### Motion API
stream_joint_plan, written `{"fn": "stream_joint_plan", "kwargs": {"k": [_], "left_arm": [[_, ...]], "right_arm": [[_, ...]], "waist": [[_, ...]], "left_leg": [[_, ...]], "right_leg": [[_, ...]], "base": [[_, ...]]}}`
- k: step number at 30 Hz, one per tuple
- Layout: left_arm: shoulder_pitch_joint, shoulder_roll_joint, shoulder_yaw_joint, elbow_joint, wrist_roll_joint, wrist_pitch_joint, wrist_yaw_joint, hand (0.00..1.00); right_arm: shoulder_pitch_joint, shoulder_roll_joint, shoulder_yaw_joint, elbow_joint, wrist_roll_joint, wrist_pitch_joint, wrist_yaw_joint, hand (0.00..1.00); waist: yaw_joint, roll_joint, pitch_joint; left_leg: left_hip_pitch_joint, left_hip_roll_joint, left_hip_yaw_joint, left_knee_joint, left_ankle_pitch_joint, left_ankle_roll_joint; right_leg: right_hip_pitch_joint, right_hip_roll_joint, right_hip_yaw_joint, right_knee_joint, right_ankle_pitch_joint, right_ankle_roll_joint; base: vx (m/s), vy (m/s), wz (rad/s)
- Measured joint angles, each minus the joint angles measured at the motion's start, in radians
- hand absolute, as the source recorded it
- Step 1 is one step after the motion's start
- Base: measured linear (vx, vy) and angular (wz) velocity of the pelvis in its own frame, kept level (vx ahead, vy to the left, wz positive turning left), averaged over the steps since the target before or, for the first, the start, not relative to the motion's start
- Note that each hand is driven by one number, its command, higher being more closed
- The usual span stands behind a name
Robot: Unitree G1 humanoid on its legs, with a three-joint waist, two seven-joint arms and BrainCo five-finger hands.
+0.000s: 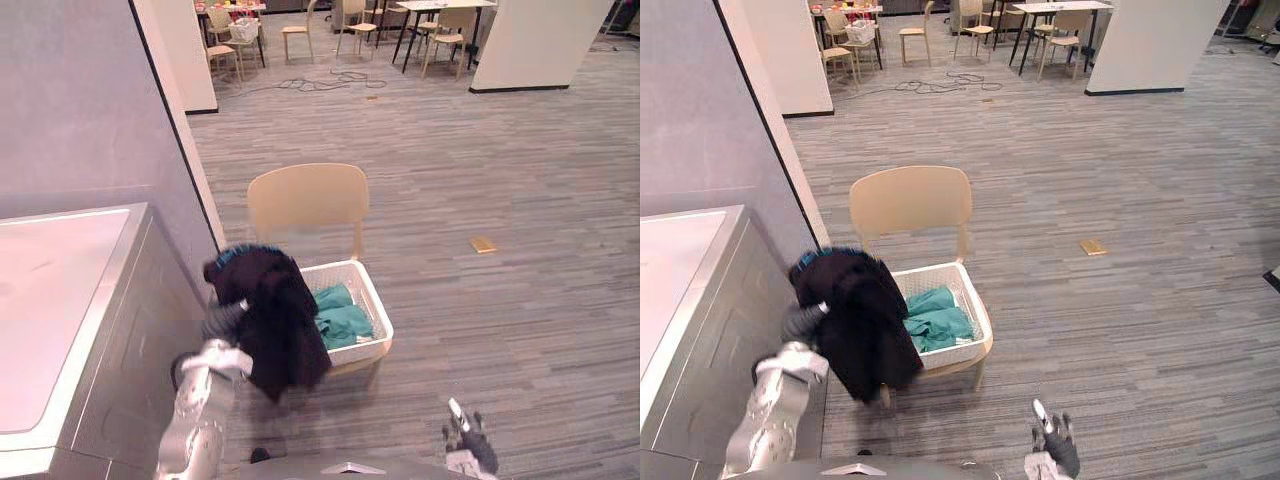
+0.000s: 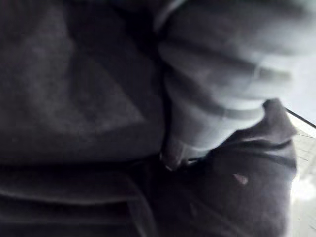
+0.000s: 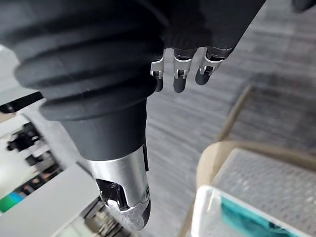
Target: Pick up the laundry basket with both hands and put the clothes into the washing machine.
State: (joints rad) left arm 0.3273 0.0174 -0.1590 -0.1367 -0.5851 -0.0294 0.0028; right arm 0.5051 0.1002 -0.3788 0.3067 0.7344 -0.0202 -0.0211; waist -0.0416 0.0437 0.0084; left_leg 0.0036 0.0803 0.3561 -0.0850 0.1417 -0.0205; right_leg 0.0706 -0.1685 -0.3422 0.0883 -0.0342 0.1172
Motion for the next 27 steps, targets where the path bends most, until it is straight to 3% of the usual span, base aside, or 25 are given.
{"fn": "stream_joint_plan", "kwargs": {"k": [4,6,9,17,20,21,22,23,24,25,26,27], "left_arm": [[0.083,-0.028,0.022,0.078,-0.002,0.023,-0.033,1.00],[0.105,-0.037,0.033,0.089,-0.004,0.028,-0.033,1.00],[0.128,-0.047,0.024,0.116,-0.034,0.037,-0.036,1.00],[0.129,-0.035,-0.018,0.113,-0.043,0.050,-0.073,1.00],[0.136,-0.031,-0.018,0.088,-0.061,0.050,-0.073,1.00],[0.144,-0.028,-0.021,0.070,-0.061,0.050,-0.073,1.00],[0.156,-0.026,-0.025,0.045,-0.061,0.050,-0.074,1.00],[0.147,-0.022,-0.018,0.037,-0.061,0.050,-0.075,1.00],[0.111,-0.014,0.001,0.035,-0.061,0.050,-0.076,1.00],[0.110,-0.014,0.012,0.035,-0.061,0.051,-0.076,1.00],[0.115,-0.015,0.017,0.036,-0.061,0.051,-0.076,1.00],[0.123,-0.015,0.021,0.036,-0.060,0.051,-0.076,1.00]], "right_arm": [[-0.006,-0.005,-0.128,0.337,-0.033,0.009,0.030,0.00],[-0.017,-0.006,-0.172,0.455,-0.021,0.024,0.030,0.00],[-0.015,-0.013,-0.182,0.540,0.001,0.028,0.018,0.00],[-0.074,-0.032,-0.091,0.535,-0.035,0.035,0.024,0.00],[-0.139,-0.069,-0.030,0.535,-0.053,0.022,0.023,0.00],[-0.163,-0.086,-0.010,0.534,-0.075,0.021,0.023,0.00],[-0.189,-0.108,0.014,0.535,-0.077,0.020,0.019,0.00],[-0.201,-0.107,0.013,0.539,-0.092,0.019,0.018,0.00],[-0.229,-0.124,0.010,0.544,-0.115,0.011,0.007,0.00],[-0.256,-0.130,0.013,0.533,-0.114,0.005,-0.006,0.00],[-0.267,-0.130,0.016,0.520,-0.114,0.003,-0.010,0.00],[-0.269,-0.126,0.036,0.482,-0.114,0.002,-0.010,0.00]], "waist": [[0.030,0.007,-0.001],[0.033,0.000,-0.001],[0.039,-0.002,0.000],[0.042,-0.027,0.021],[0.058,-0.019,0.086],[0.065,-0.002,0.088],[0.065,0.010,0.092],[0.063,-0.002,0.093],[0.076,-0.009,0.137],[0.085,-0.019,0.165],[0.086,-0.011,0.167],[0.086,0.005,0.160]], "left_leg": [[0.002,0.003,0.029,0.000,-0.014,-0.004],[0.003,0.006,0.080,0.001,-0.042,-0.021],[0.020,0.014,0.127,0.001,-0.031,-0.010],[-0.011,0.030,0.156,0.036,-0.031,-0.010],[-0.097,0.074,0.117,0.198,-0.072,-0.011],[-0.135,0.078,0.092,0.231,-0.072,-0.012],[-0.193,0.081,0.037,0.255,-0.053,-0.033],[-0.210,0.067,0.016,0.240,-0.038,-0.062],[-0.262,0.078,0.021,0.416,-0.107,-0.007],[-0.290,0.118,0.051,0.675,-0.191,0.049],[-0.284,0.151,0.063,0.803,-0.223,0.052],[-0.247,0.219,0.073,0.979,-0.244,0.042]], "right_leg": [[0.000,-0.002,-0.006,0.000,-0.001,0.001],[0.001,-0.018,-0.007,-0.008,-0.002,0.000],[0.007,-0.018,-0.003,0.002,-0.003,0.004],[-0.031,-0.024,0.006,0.059,-0.026,0.007],[-0.073,-0.029,-0.006,0.149,-0.065,-0.002],[-0.100,-0.034,-0.024,0.199,-0.082,-0.007],[-0.150,-0.036,-0.042,0.259,-0.104,-0.028],[-0.165,-0.056,-0.059,0.265,-0.103,-0.038],[-0.171,-0.103,-0.122,0.296,-0.104,-0.043],[-0.167,-0.120,-0.126,0.313,-0.107,-0.046],[-0.158,-0.124,-0.127,0.314,-0.106,-0.046],[-0.138,-0.130,-0.141,0.314,-0.102,-0.043]], "base": [[0.00,0.013,0.07],[0.02,0.063,0.09],[0.03,0.036,-0.04],[0.02,0.017,0.00],[-0.05,-0.030,0.22],[-0.11,-0.071,0.69],[-0.08,-0.071,0.88],[-0.08,-0.030,1.30],[-0.15,0.033,0.94],[-0.15,0.040,0.68],[-0.14,0.030,0.25],[-0.09,0.070,0.40]]}}
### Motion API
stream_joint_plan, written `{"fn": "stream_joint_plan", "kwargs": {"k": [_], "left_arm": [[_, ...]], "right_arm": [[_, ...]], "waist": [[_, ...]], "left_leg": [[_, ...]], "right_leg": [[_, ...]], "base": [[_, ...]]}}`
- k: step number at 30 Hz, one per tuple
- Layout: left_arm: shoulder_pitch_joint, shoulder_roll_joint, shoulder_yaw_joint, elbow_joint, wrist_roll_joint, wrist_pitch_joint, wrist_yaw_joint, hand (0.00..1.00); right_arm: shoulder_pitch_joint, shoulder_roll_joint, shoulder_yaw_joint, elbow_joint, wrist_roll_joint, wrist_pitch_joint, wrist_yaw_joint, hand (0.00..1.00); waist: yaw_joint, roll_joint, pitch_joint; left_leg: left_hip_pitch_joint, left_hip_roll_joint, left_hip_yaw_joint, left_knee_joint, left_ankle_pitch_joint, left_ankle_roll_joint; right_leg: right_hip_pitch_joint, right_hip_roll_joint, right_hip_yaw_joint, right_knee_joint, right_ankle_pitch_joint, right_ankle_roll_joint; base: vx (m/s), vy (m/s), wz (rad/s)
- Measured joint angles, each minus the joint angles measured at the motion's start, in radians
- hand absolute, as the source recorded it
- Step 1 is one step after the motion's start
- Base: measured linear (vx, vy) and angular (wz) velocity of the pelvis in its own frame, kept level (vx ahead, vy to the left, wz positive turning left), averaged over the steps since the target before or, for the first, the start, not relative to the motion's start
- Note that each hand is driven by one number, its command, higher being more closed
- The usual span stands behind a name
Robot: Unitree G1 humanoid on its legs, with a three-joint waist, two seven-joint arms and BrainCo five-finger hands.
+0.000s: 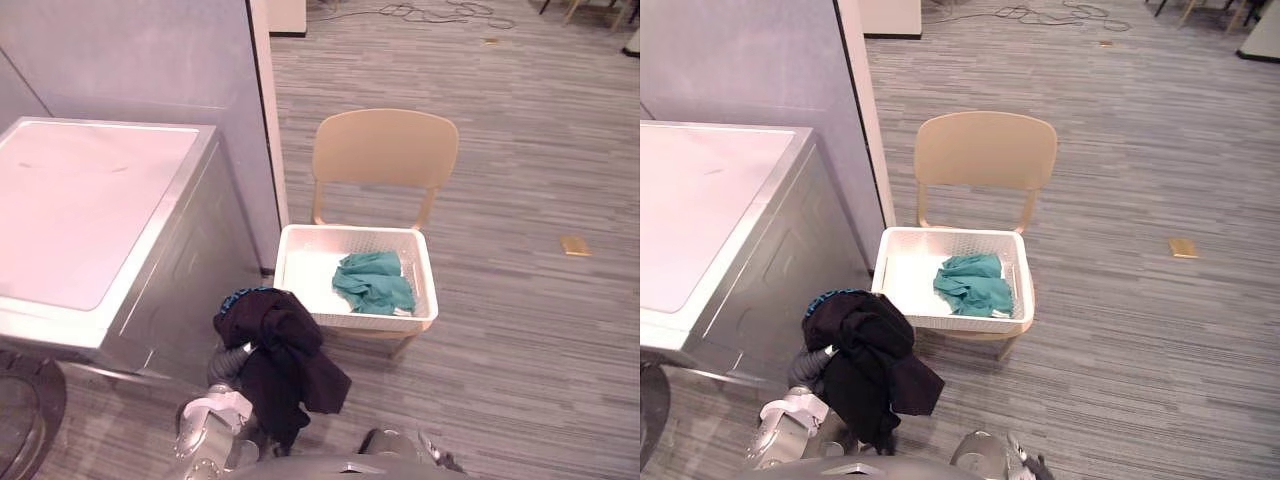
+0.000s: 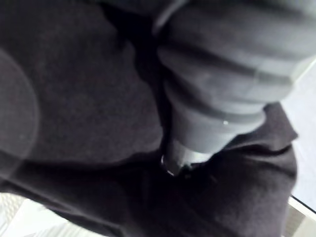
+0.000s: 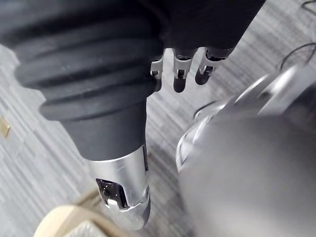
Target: Pick up the laundry basket with both hands and put the clothes into the washing machine.
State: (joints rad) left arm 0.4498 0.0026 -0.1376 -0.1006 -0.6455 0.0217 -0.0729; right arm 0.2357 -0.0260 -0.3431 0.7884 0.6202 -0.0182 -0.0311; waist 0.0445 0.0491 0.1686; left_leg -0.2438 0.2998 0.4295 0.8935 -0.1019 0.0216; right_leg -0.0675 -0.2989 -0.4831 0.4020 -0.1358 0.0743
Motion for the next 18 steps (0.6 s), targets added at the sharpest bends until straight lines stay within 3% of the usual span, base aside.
{"fn": "stream_joint_plan", "kwargs": {"k": [1,2,3,4,5,6,7,8,9,11,13,14,15,17,18], "left_arm": [[-0.006,-0.005,-0.001,-0.001,0.000,0.000,0.000,1.00],[-0.015,-0.007,-0.002,-0.001,0.000,0.000,0.000,1.00],[-0.034,-0.010,-0.005,0.006,0.001,0.000,-0.001,1.00],[-0.059,-0.016,-0.013,0.029,0.001,-0.002,0.000,1.00],[-0.081,-0.025,-0.020,0.054,0.001,-0.002,0.001,1.00],[-0.094,-0.016,-0.010,0.085,0.001,-0.003,0.006,1.00],[-0.094,-0.006,-0.008,0.090,0.001,-0.004,0.006,1.00],[-0.104,0.001,-0.019,0.098,0.002,-0.005,0.006,1.00],[-0.116,0.001,-0.026,0.102,0.002,-0.005,0.006,1.00],[-0.164,0.009,-0.052,0.165,0.004,-0.004,0.006,1.00],[-0.167,0.010,-0.060,0.183,0.017,-0.004,0.006,1.00],[-0.161,0.019,-0.051,0.194,0.021,-0.010,0.006,1.00],[-0.163,0.027,-0.049,0.206,0.023,-0.010,0.004,1.00],[-0.163,0.018,-0.054,0.224,0.024,-0.006,0.004,1.00],[-0.159,0.003,-0.054,0.227,0.032,-0.006,0.003,1.00]], "right_arm": [[0.009,-0.005,0.004,-0.021,-0.008,-0.007,-0.014,0.00],[0.016,-0.009,0.003,-0.030,-0.007,-0.006,-0.013,0.00],[0.029,-0.013,-0.005,-0.034,-0.007,-0.007,-0.008,0.00],[0.043,-0.019,-0.035,-0.027,-0.007,-0.004,-0.001,0.00],[0.038,-0.020,-0.058,-0.007,-0.007,0.001,0.000,0.00],[0.020,0.002,-0.071,0.056,-0.006,0.010,0.001,0.00],[0.017,0.019,-0.070,0.075,-0.007,0.018,0.002,0.00],[0.019,0.032,-0.093,0.100,-0.005,0.013,0.003,0.00],[0.016,0.031,-0.120,0.115,-0.009,0.013,0.002,0.00],[0.009,0.027,-0.155,0.169,-0.020,0.020,0.001,0.00],[0.007,0.031,-0.188,0.203,-0.020,0.017,0.000,0.00],[-0.006,0.034,-0.190,0.220,-0.025,0.017,0.000,0.00],[-0.005,0.033,-0.190,0.242,-0.039,0.018,0.000,0.00],[-0.016,0.022,-0.193,0.276,-0.040,0.022,-0.002,0.00],[-0.021,0.014,-0.204,0.288,-0.049,0.021,-0.002,0.00]], "waist": [[-0.006,0.010,-0.007],[-0.012,0.011,-0.010],[-0.024,0.013,-0.015],[-0.035,0.016,-0.039],[-0.048,0.011,-0.054],[-0.069,-0.021,-0.086],[-0.070,-0.044,-0.104],[-0.072,-0.024,-0.111],[-0.071,-0.010,-0.118],[-0.073,-0.025,-0.113],[-0.074,-0.012,-0.106],[-0.073,-0.018,-0.113],[-0.071,-0.040,-0.121],[-0.060,-0.036,-0.124],[-0.058,-0.033,-0.121]], "left_leg": [[0.060,0.070,0.008,0.103,0.003,0.003],[0.087,0.107,0.009,0.129,0.012,0.007],[0.131,0.174,0.009,0.122,0.073,0.039],[0.156,0.206,0.027,0.017,0.172,0.071],[0.147,0.166,0.045,-0.014,0.134,0.046],[0.133,0.080,0.010,-0.134,0.091,0.018],[0.148,0.037,-0.018,-0.213,0.066,-0.023],[0.154,0.020,-0.053,-0.326,0.001,-0.100],[0.157,0.018,-0.051,-0.397,-0.046,-0.137],[0.165,-0.031,-0.064,-0.501,-0.057,-0.152],[0.214,-0.050,-0.083,-0.568,-0.056,-0.152],[0.206,-0.038,-0.106,-0.581,-0.054,-0.157],[0.204,-0.057,-0.127,-0.618,-0.049,-0.180],[0.210,-0.064,-0.144,-0.675,-0.035,-0.216],[0.214,-0.095,-0.174,-0.733,-0.004,-0.219]], "right_leg": [[0.017,-0.019,-0.025,0.008,0.003,0.004],[0.022,-0.034,-0.041,0.014,0.006,0.010],[0.029,-0.067,-0.078,0.026,0.016,0.027],[0.007,-0.103,-0.122,0.057,0.023,0.046],[-0.007,-0.133,-0.131,0.060,0.025,0.055],[-0.039,-0.146,-0.141,0.033,0.030,0.047],[-0.048,-0.129,-0.154,0.003,0.042,0.029],[-0.030,-0.089,-0.197,-0.067,0.092,0.013],[-0.034,-0.078,-0.238,-0.080,0.109,0.013],[-0.001,-0.112,-0.324,-0.060,0.129,0.009],[0.001,-0.149,-0.357,0.033,0.114,-0.018],[0.006,-0.099,-0.346,-0.017,0.068,0.015],[0.022,-0.085,-0.383,-0.060,0.098,-0.005],[0.033,-0.082,-0.415,-0.078,0.117,-0.003],[0.049,-0.106,-0.458,-0.079,0.122,0.003]], "base": [[-0.08,0.112,0.56],[-0.07,0.173,0.88],[-0.05,0.206,1.19],[-0.05,0.212,1.33],[-0.10,0.210,1.42],[-0.10,0.102,1.07],[-0.10,0.068,1.24],[-0.03,0.101,0.95],[-0.01,0.192,1.37],[0.01,0.200,1.21],[0.00,0.138,0.64],[-0.09,0.027,0.52],[-0.07,-0.023,0.52],[-0.03,0.013,0.64],[-0.02,0.061,0.82]]}}
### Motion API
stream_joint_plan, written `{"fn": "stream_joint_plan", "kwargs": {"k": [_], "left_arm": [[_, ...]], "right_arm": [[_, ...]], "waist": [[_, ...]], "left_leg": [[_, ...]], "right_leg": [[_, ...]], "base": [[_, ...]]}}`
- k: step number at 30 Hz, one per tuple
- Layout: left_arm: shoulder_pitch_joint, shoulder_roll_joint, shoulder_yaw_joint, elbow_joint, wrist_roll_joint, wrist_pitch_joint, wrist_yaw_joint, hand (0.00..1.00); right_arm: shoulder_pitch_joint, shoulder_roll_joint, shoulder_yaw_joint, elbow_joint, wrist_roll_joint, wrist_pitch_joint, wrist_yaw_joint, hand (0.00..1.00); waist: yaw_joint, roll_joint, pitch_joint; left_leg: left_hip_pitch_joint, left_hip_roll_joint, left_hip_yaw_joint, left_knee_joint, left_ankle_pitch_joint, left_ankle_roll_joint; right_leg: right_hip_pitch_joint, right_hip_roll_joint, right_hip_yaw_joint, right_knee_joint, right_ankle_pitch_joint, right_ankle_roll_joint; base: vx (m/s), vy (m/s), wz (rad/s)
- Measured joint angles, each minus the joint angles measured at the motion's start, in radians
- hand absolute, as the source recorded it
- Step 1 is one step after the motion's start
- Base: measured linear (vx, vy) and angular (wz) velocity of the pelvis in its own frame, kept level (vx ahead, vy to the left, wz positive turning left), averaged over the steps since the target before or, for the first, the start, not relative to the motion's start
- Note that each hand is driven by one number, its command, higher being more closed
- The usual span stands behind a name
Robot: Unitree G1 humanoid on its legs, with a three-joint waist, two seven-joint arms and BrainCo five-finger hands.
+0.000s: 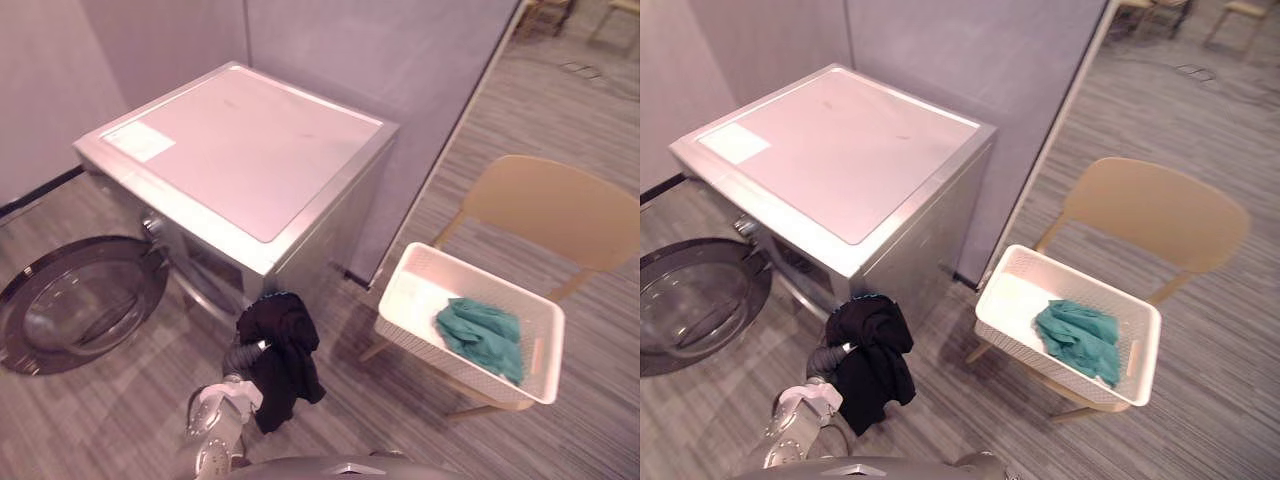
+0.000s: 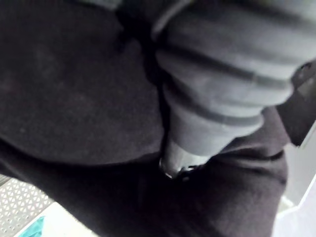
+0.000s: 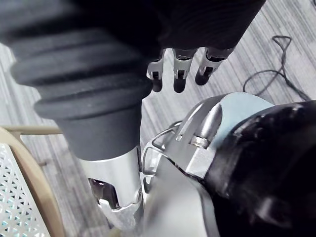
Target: Pick up the laundry basket with both hands and put the clothes into the washing machine.
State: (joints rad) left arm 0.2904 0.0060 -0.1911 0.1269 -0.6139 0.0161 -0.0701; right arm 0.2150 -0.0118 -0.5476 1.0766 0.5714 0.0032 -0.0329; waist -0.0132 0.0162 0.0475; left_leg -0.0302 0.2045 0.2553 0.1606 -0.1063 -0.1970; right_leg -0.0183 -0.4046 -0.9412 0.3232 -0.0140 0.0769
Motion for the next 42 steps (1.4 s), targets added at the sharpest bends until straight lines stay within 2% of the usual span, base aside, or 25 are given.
{"fn": "stream_joint_plan", "kwargs": {"k": [2,6,7,8,9,10,11,12,13,15,16,18,20,21,24,27,28,30,31,33,36,38,40,41,42], "left_arm": [[0.007,-0.009,0.006,0.012,0.009,0.001,0.000,1.00],[0.044,-0.022,0.072,0.019,0.030,0.002,0.003,1.00],[0.046,-0.027,0.103,0.024,0.036,0.002,0.006,1.00],[0.048,-0.028,0.110,0.024,0.041,0.002,0.007,1.00],[0.054,-0.032,0.129,0.026,0.065,0.001,0.018,1.00],[0.060,-0.037,0.153,0.029,0.083,-0.003,0.029,1.00],[0.059,-0.031,0.167,0.036,0.092,-0.007,0.039,1.00],[0.046,-0.017,0.186,0.057,0.107,-0.011,0.055,1.00],[0.039,-0.012,0.189,0.064,0.112,-0.011,0.064,1.00],[0.024,-0.017,0.177,0.102,0.128,-0.011,0.078,1.00],[0.021,-0.021,0.169,0.109,0.129,-0.011,0.081,1.00],[0.010,-0.044,0.158,0.124,0.148,-0.011,0.082,1.00],[0.004,-0.064,0.159,0.124,0.148,-0.012,0.083,1.00],[-0.007,-0.070,0.160,0.144,0.148,-0.012,0.082,1.00],[0.003,-0.077,0.156,0.166,0.148,-0.008,0.085,1.00],[0.001,-0.077,0.156,0.162,0.147,-0.009,0.085,1.00],[0.001,-0.077,0.151,0.158,0.145,-0.009,0.084,1.00],[-0.002,-0.077,0.152,0.155,0.145,-0.009,0.082,1.00],[-0.005,-0.078,0.153,0.153,0.145,-0.009,0.082,1.00],[0.021,-0.077,0.157,0.148,0.145,-0.008,0.084,1.00],[0.066,-0.081,0.184,0.072,0.144,-0.005,0.089,1.00],[0.080,-0.083,0.189,0.046,0.143,-0.005,0.094,1.00],[0.083,-0.083,0.180,0.058,0.134,-0.005,0.097,1.00],[0.084,-0.083,0.169,0.078,0.134,-0.005,0.111,1.00],[0.089,-0.079,0.152,0.121,0.128,-0.004,0.120,1.00]], "right_arm": [[-0.003,-0.002,-0.021,0.009,-0.013,0.002,-0.003,0.00],[-0.012,-0.012,-0.024,-0.001,-0.031,0.001,-0.029,0.00],[-0.010,-0.014,-0.020,-0.031,-0.029,0.001,-0.045,0.00],[-0.007,-0.014,-0.015,-0.043,-0.029,0.001,-0.048,0.00],[0.010,-0.009,-0.008,-0.081,-0.029,0.002,-0.059,0.00],[0.019,0.001,-0.008,-0.107,-0.029,-0.004,-0.062,0.00],[0.017,0.008,-0.008,-0.128,-0.029,-0.008,-0.063,0.00],[0.007,0.034,0.002,-0.168,-0.028,-0.004,-0.060,0.00],[0.006,0.051,0.019,-0.185,-0.026,-0.005,-0.057,0.00],[0.002,0.083,0.056,-0.211,-0.005,-0.008,-0.034,0.00],[0.003,0.083,0.057,-0.221,0.003,-0.008,-0.032,0.00],[0.007,0.083,0.064,-0.249,0.026,-0.009,-0.029,0.00],[0.009,0.083,0.066,-0.252,0.031,-0.008,-0.018,0.00],[0.012,0.086,0.058,-0.257,0.031,-0.010,-0.019,0.00],[0.007,0.088,0.054,-0.275,0.031,-0.008,-0.021,0.00],[0.000,0.088,0.057,-0.278,0.030,-0.009,-0.021,0.00],[-0.004,0.088,0.058,-0.277,0.030,-0.010,-0.020,0.00],[-0.002,0.085,0.066,-0.275,0.029,-0.009,-0.018,0.00],[0.002,0.082,0.075,-0.276,0.028,-0.008,-0.018,0.00],[0.004,0.070,0.101,-0.276,0.019,-0.007,-0.021,0.00],[0.007,0.073,0.123,-0.274,0.018,-0.003,-0.023,0.00],[0.008,0.074,0.135,-0.271,0.013,0.001,-0.025,0.00],[0.007,0.071,0.125,-0.248,0.010,0.001,-0.040,0.00],[0.007,0.066,0.101,-0.223,0.010,0.002,-0.044,0.00],[0.001,0.043,0.059,-0.175,0.010,0.003,-0.048,0.00]], "waist": [[0.007,-0.009,0.013],[0.039,-0.015,0.020],[0.050,-0.021,0.026],[0.052,-0.022,0.028],[0.053,-0.022,0.030],[0.055,-0.005,0.040],[0.055,0.002,0.049],[0.051,-0.008,0.054],[0.051,-0.015,0.057],[0.046,-0.039,0.061],[0.042,-0.042,0.061],[0.030,-0.048,0.061],[0.014,-0.065,0.051],[0.007,-0.093,0.045],[0.016,-0.071,0.041],[0.032,-0.069,0.032],[0.038,-0.057,0.033],[0.035,-0.028,0.059],[0.035,-0.026,0.073],[0.046,-0.017,0.087],[0.049,-0.045,0.083],[0.051,-0.063,0.077],[0.037,-0.063,0.074],[0.034,-0.055,0.064],[0.036,-0.031,0.031]], "left_leg": [[0.018,-0.033,-0.036,-0.046,0.031,0.011],[0.049,-0.100,-0.087,-0.068,0.051,0.043],[0.049,-0.137,-0.098,-0.078,0.060,0.073],[0.049,-0.144,-0.103,-0.077,0.061,0.081],[0.055,-0.158,-0.123,-0.075,0.062,0.102],[0.072,-0.155,-0.142,-0.077,0.057,0.114],[0.075,-0.148,-0.156,-0.078,0.055,0.117],[0.078,-0.127,-0.177,-0.086,0.055,0.116],[0.081,-0.118,-0.186,-0.096,0.056,0.113],[0.084,-0.116,-0.223,-0.126,0.049,0.104],[0.082,-0.123,-0.230,-0.130,0.048,0.104],[0.060,-0.148,-0.229,-0.124,0.047,0.106],[0.010,-0.172,-0.223,-0.090,0.045,0.118],[-0.010,-0.194,-0.192,-0.068,0.053,0.122],[0.039,-0.168,-0.143,-0.079,0.068,0.124],[0.049,-0.154,-0.122,-0.045,0.041,0.132],[-0.017,-0.130,-0.116,0.105,-0.031,0.130],[-0.110,-0.084,-0.110,0.360,-0.096,0.112],[-0.165,-0.068,-0.114,0.490,-0.094,0.104],[-0.256,0.015,-0.109,0.697,-0.140,0.140],[-0.266,0.131,-0.185,0.555,-0.141,0.152],[-0.264,0.164,-0.305,0.402,-0.101,0.153],[-0.257,0.181,-0.391,0.286,-0.058,0.142],[-0.245,0.176,-0.399,0.265,-0.049,0.127],[-0.234,0.153,-0.381,0.277,-0.038,-0.079]], "right_leg": [[0.040,-0.024,-0.040,-0.004,0.017,0.006],[0.142,-0.093,-0.106,0.011,0.120,-0.018],[0.162,-0.145,-0.114,0.043,0.195,-0.038],[0.164,-0.155,-0.111,0.051,0.212,-0.048],[0.161,-0.184,-0.080,0.087,0.285,-0.092],[0.124,-0.197,0.012,0.141,0.357,-0.141],[0.095,-0.184,0.080,0.171,0.328,-0.131],[0.041,-0.119,0.204,0.244,0.198,-0.084],[0.014,-0.075,0.260,0.284,0.133,-0.070],[-0.050,0.084,0.388,0.383,-0.067,-0.029],[-0.056,0.117,0.401,0.384,-0.101,-0.015],[-0.079,0.231,0.473,0.298,-0.191,0.001],[-0.072,0.311,0.588,0.100,-0.189,-0.016],[-0.028,0.305,0.623,-0.007,-0.181,-0.057],[0.031,0.328,0.616,-0.048,-0.177,-0.056],[0.061,0.344,0.627,-0.072,-0.171,-0.050],[0.062,0.356,0.629,-0.072,-0.172,-0.050],[0.091,0.377,0.623,-0.082,-0.173,-0.050],[0.109,0.377,0.628,-0.091,-0.179,-0.055],[0.123,0.367,0.659,-0.079,-0.203,-0.049],[0.077,0.312,0.750,0.000,-0.249,-0.009],[0.027,0.266,0.810,0.054,-0.275,0.033],[0.013,0.218,0.854,0.071,-0.305,0.084],[0.015,0.195,0.883,0.071,-0.319,0.111],[0.025,0.156,0.949,0.045,-0.320,0.157]], "base": [[-0.01,0.071,0.86],[0.00,0.175,0.85],[0.03,0.259,0.87],[0.06,0.278,0.91],[0.09,0.232,0.50],[0.08,0.213,0.44],[0.05,0.159,0.26],[0.01,0.087,0.21],[-0.01,0.085,0.35],[-0.06,0.059,0.39],[-0.05,0.022,0.52],[0.00,-0.031,0.56],[0.04,-0.121,0.68],[0.12,-0.172,0.56],[0.13,-0.116,0.10],[0.07,-0.054,-0.11],[0.02,0.003,-0.09],[0.00,0.060,0.02],[-0.05,0.150,-0.13],[-0.05,0.220,-0.41],[0.05,0.328,-0.59],[0.13,0.578,-0.60],[0.15,0.552,-0.29],[0.25,0.771,-0.29],[0.26,0.787,-0.37]]}}
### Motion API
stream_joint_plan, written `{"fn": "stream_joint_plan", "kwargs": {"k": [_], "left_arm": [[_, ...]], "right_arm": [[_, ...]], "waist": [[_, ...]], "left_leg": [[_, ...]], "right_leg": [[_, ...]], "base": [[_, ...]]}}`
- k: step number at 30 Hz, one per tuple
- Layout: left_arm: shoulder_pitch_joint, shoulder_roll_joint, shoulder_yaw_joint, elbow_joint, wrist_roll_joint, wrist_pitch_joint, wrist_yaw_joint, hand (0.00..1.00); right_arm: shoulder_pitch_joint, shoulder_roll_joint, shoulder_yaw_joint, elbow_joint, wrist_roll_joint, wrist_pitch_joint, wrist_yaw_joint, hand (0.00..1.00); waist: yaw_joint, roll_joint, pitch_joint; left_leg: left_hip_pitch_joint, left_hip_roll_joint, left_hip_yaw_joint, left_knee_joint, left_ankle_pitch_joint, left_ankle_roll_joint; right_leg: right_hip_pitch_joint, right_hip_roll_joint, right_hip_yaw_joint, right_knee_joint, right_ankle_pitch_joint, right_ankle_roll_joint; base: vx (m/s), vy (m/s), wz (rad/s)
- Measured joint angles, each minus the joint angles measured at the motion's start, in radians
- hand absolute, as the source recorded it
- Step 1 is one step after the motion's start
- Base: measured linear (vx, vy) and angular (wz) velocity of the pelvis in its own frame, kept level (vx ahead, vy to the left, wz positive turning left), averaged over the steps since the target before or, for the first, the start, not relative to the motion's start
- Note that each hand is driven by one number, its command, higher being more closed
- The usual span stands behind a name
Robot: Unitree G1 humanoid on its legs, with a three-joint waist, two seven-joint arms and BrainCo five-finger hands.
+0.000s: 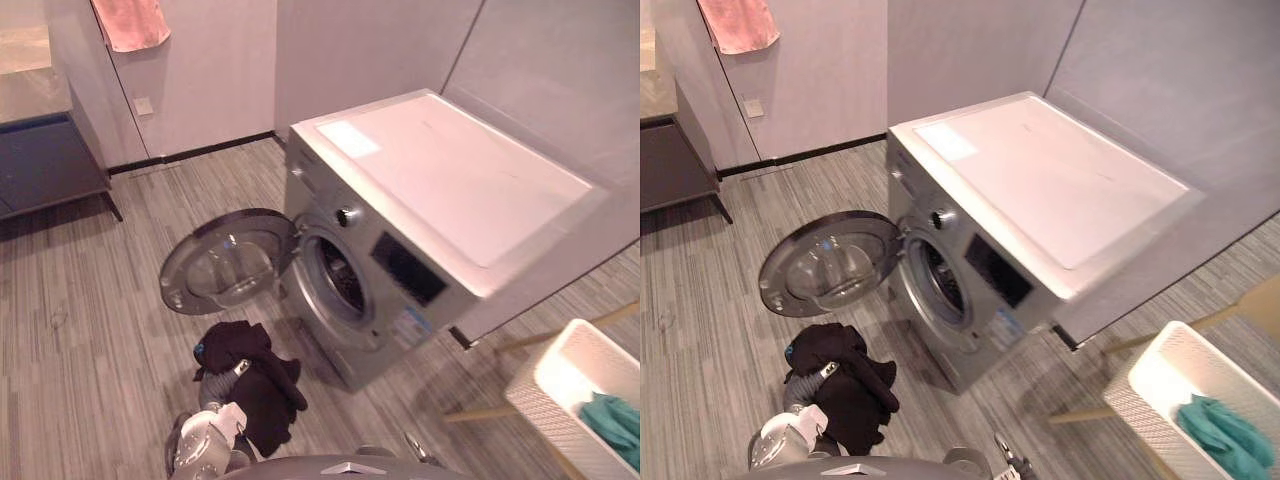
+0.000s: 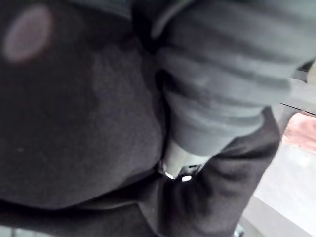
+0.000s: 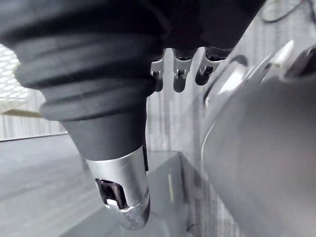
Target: Pick up the laundry basket with both hands and put the clothes into the washing machine.
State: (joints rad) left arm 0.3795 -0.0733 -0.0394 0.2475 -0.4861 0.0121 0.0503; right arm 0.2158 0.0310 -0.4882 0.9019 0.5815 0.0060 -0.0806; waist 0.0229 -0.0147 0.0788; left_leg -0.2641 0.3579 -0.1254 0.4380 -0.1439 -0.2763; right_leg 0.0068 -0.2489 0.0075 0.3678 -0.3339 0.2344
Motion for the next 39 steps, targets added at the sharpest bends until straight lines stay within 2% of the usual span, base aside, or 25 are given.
{"fn": "stream_joint_plan", "kwargs": {"k": [1,2,3,4,6,8,9,11,13,14,15,18,23,26,27,28,29,30,31,32,33,35,36,37,39], "left_arm": [[-0.006,0.017,0.020,0.025,-0.003,0.000,0.009,1.00],[-0.012,0.037,0.040,0.055,-0.003,-0.001,0.021,1.00],[-0.028,0.050,0.034,0.066,-0.003,0.000,0.024,1.00],[-0.048,0.067,0.030,0.070,-0.002,-0.001,0.025,1.00],[-0.072,0.097,0.021,0.072,-0.001,-0.008,0.025,1.00],[-0.087,0.112,0.026,0.075,-0.001,-0.018,0.026,1.00],[-0.083,0.112,0.030,0.076,-0.001,-0.022,0.031,1.00],[-0.087,0.109,0.031,0.076,-0.001,-0.023,0.033,1.00],[-0.109,0.095,0.032,0.076,-0.001,-0.023,0.033,1.00],[-0.123,0.083,0.032,0.078,-0.001,-0.023,0.033,1.00],[-0.136,0.064,0.031,0.079,-0.001,-0.022,0.031,1.00],[-0.195,0.015,-0.003,0.083,-0.002,-0.022,0.022,1.00],[-0.232,0.008,-0.030,0.102,-0.003,-0.019,-0.002,1.00],[-0.227,0.007,-0.029,0.119,-0.003,-0.017,0.001,1.00],[-0.217,0.006,-0.030,0.117,-0.003,-0.016,0.001,1.00],[-0.214,0.006,-0.031,0.115,-0.004,-0.016,0.000,1.00],[-0.198,0.005,-0.029,0.088,-0.004,-0.014,0.000,1.00],[-0.188,0.004,-0.027,0.071,-0.005,-0.014,0.000,1.00],[-0.157,0.000,-0.017,0.041,-0.015,-0.014,0.000,1.00],[-0.147,0.000,-0.012,0.038,-0.016,-0.014,0.000,1.00],[-0.138,0.005,-0.007,0.038,-0.021,-0.012,0.000,1.00],[-0.139,0.010,-0.015,0.037,-0.022,-0.011,-0.001,1.00],[-0.137,0.010,-0.024,0.036,-0.022,-0.010,-0.002,1.00],[-0.133,0.010,-0.024,0.036,-0.022,-0.009,-0.006,1.00],[-0.119,0.012,-0.024,0.044,-0.022,-0.004,-0.013,1.00]], "right_arm": [[-0.019,0.021,-0.015,0.036,0.001,0.003,-0.010,0.00],[-0.029,0.036,-0.006,0.081,0.002,0.019,-0.017,0.00],[-0.046,0.037,-0.015,0.088,0.006,0.013,-0.032,0.00],[-0.068,0.042,-0.034,0.096,0.016,-0.003,-0.035,0.00],[-0.088,0.041,-0.031,0.078,0.022,-0.015,-0.033,0.00],[-0.097,0.037,-0.023,0.043,0.021,-0.011,-0.031,0.00],[-0.101,0.031,-0.002,0.008,0.022,-0.012,-0.032,0.00],[-0.104,0.023,0.035,-0.046,0.032,-0.024,-0.029,0.00],[-0.102,0.027,0.070,-0.111,0.041,-0.025,-0.023,0.00],[-0.098,0.028,0.082,-0.128,0.041,-0.026,-0.015,0.00],[-0.100,0.030,0.083,-0.143,0.042,-0.026,-0.005,0.00],[-0.099,0.004,0.073,-0.143,0.043,-0.025,0.008,0.00],[-0.062,0.016,0.038,-0.140,0.042,-0.024,0.009,0.00],[-0.028,0.033,0.035,-0.136,0.039,-0.023,0.008,0.00],[-0.005,0.033,0.046,-0.135,0.023,-0.019,0.009,0.00],[0.003,0.034,0.047,-0.139,0.010,-0.019,0.010,0.00],[0.010,0.029,0.046,-0.142,0.000,-0.020,0.011,0.00],[0.012,0.023,0.047,-0.142,0.000,-0.020,0.010,0.00],[0.026,0.005,0.058,-0.142,0.000,-0.019,0.011,0.00],[0.028,0.003,0.062,-0.142,0.000,-0.019,0.010,0.00],[0.026,-0.001,0.082,-0.143,-0.002,-0.017,0.008,0.00],[0.021,-0.004,0.096,-0.143,-0.020,-0.004,0.009,0.00],[0.016,-0.005,0.102,-0.141,-0.032,0.001,0.009,0.00],[0.015,-0.005,0.107,-0.142,-0.037,0.000,0.010,0.00],[0.010,-0.018,0.112,-0.132,-0.040,-0.002,0.015,0.00]], "waist": [[-0.003,-0.041,0.000],[-0.024,-0.087,-0.031],[-0.028,-0.087,-0.035],[-0.024,-0.083,-0.037],[-0.035,-0.070,-0.039],[-0.040,-0.056,-0.035],[-0.041,-0.035,-0.035],[-0.050,-0.004,-0.022],[-0.062,0.019,-0.012],[-0.061,0.010,-0.018],[-0.059,0.033,-0.006],[-0.083,0.066,-0.003],[-0.084,0.056,-0.007],[-0.079,0.033,0.004],[-0.067,0.022,0.012],[-0.061,0.025,0.014],[-0.053,0.044,0.024],[-0.051,0.054,0.029],[-0.038,0.073,0.028],[-0.034,0.070,0.029],[-0.025,0.061,0.026],[-0.025,0.053,0.027],[-0.016,0.044,0.029],[-0.014,0.042,0.030],[-0.008,0.054,0.023]], "left_leg": [[-0.013,-0.051,0.041,0.056,-0.043,0.037],[-0.039,-0.109,0.070,0.107,-0.086,0.047],[-0.056,-0.126,0.087,0.138,-0.110,0.060],[-0.051,-0.130,0.128,0.132,-0.121,0.086],[-0.016,-0.132,0.206,0.087,-0.113,0.133],[0.065,-0.142,0.297,0.005,-0.096,0.166],[0.127,-0.144,0.367,-0.054,-0.086,0.183],[0.226,-0.155,0.472,-0.131,-0.073,0.199],[0.295,-0.163,0.572,-0.171,-0.072,0.198],[0.317,-0.173,0.609,-0.182,-0.074,0.196],[0.340,-0.174,0.635,-0.200,-0.070,0.193],[0.381,-0.189,0.659,-0.279,-0.049,0.175],[0.405,-0.201,0.677,-0.334,-0.017,0.174],[0.399,-0.185,0.674,-0.234,-0.018,0.175],[0.360,-0.142,0.669,-0.057,-0.023,0.180],[0.338,-0.113,0.667,0.036,-0.023,0.181],[0.277,-0.038,0.640,0.236,-0.010,0.204],[0.248,-0.004,0.618,0.324,0.010,0.234],[0.175,0.051,0.553,0.494,0.113,0.307],[0.149,0.053,0.525,0.533,0.165,0.310],[0.111,0.039,0.475,0.579,0.183,0.292],[0.050,-0.010,0.417,0.493,0.039,0.259],[0.053,-0.039,0.381,0.324,0.004,0.239],[0.065,-0.052,0.356,0.225,-0.001,0.230],[0.153,-0.096,0.225,-0.127,0.032,0.196]], "right_leg": [[0.009,-0.053,0.032,-0.028,0.006,0.005],[0.017,-0.101,0.073,-0.089,0.099,-0.015],[0.004,-0.114,0.091,-0.114,0.207,-0.025],[-0.037,-0.120,0.103,-0.118,0.329,-0.082],[-0.101,-0.126,0.088,-0.089,0.451,-0.153],[-0.201,-0.103,0.024,0.096,0.399,-0.236],[-0.250,-0.089,-0.094,0.204,0.352,-0.283],[-0.279,-0.071,-0.272,0.303,0.243,-0.277],[-0.286,-0.007,-0.407,0.303,0.162,-0.245],[-0.263,-0.005,-0.462,0.261,0.146,-0.245],[-0.245,0.008,-0.494,0.217,0.145,-0.241],[-0.225,0.013,-0.617,0.154,0.146,-0.248],[-0.176,0.079,-0.591,-0.010,0.179,-0.249],[-0.127,0.085,-0.586,-0.069,0.186,-0.240],[-0.071,0.092,-0.584,-0.122,0.197,-0.237],[-0.051,0.101,-0.580,-0.140,0.198,-0.238],[-0.017,0.132,-0.566,-0.159,0.197,-0.240],[-0.001,0.146,-0.564,-0.161,0.197,-0.242],[0.019,0.172,-0.535,-0.163,0.194,-0.250],[0.029,0.174,-0.516,-0.169,0.193,-0.252],[0.029,0.163,-0.483,-0.184,0.193,-0.256],[0.005,0.142,-0.451,-0.200,0.196,-0.252],[-0.012,0.130,-0.416,-0.212,0.207,-0.247],[-0.017,0.127,-0.402,-0.215,0.209,-0.247],[-0.031,0.117,-0.358,-0.216,0.254,-0.196]], "base": [[0.35,0.895,-0.40],[0.24,0.544,-0.24],[0.29,0.791,-0.46],[0.19,0.653,-0.54],[0.19,0.573,-0.81],[0.16,0.366,-1.09],[0.11,0.227,-1.29],[0.13,0.173,-1.43],[0.16,0.084,-1.43],[0.17,0.022,-1.52],[0.11,-0.014,-1.18],[0.09,-0.032,-0.61],[-0.01,0.030,-0.18],[-0.07,0.026,-0.03],[-0.07,-0.040,-0.17],[-0.07,-0.070,-0.33],[-0.05,-0.053,-0.34],[-0.04,-0.033,-0.66],[0.01,0.014,-0.65],[0.06,0.062,-0.87],[0.08,0.067,-0.62],[0.09,0.085,-0.62],[0.07,0.072,-0.61],[0.12,0.170,-0.69],[0.14,0.268,-0.74]]}}
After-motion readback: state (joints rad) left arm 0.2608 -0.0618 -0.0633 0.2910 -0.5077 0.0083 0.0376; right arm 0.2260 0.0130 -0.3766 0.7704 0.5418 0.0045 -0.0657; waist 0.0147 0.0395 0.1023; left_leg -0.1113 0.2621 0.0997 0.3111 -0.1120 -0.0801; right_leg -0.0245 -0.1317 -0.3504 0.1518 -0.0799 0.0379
